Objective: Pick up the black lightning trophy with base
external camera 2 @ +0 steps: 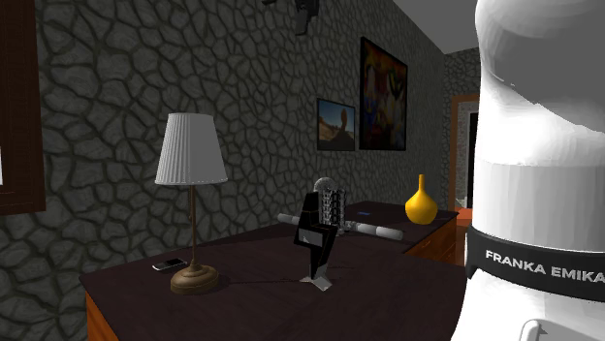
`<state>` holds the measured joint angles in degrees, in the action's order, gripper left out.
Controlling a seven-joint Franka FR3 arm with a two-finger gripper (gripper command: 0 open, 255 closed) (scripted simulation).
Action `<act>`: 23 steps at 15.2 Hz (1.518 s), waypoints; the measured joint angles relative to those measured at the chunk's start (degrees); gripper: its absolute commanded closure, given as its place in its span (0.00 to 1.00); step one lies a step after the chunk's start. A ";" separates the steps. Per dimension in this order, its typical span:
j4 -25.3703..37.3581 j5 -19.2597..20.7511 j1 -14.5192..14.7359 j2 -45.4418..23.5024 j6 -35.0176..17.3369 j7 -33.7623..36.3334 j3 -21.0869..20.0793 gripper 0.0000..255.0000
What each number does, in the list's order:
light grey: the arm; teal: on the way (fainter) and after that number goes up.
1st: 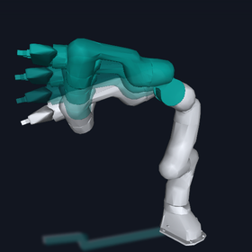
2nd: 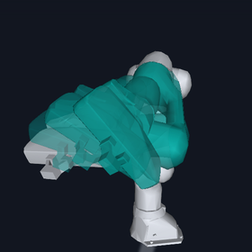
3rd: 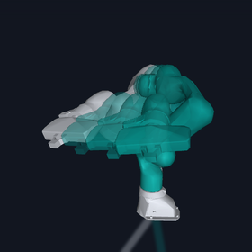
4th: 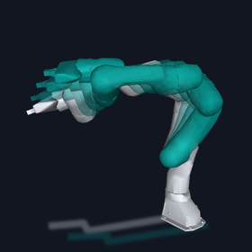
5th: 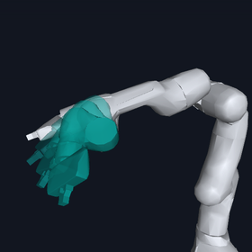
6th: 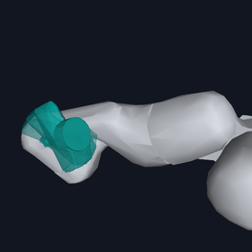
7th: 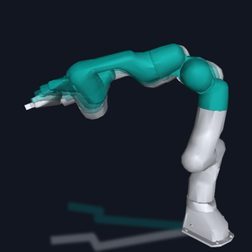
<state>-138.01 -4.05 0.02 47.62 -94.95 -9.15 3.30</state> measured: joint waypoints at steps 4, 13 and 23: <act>-2.22 1.24 -0.67 -1.19 -3.00 -1.89 1.54 0.00; -7.64 5.73 -3.26 -10.61 -16.56 -9.49 8.23 0.00; -7.55 7.21 -4.69 -28.18 -33.00 -18.90 16.36 0.00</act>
<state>-145.56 3.16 -4.67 19.44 -127.95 -28.05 19.67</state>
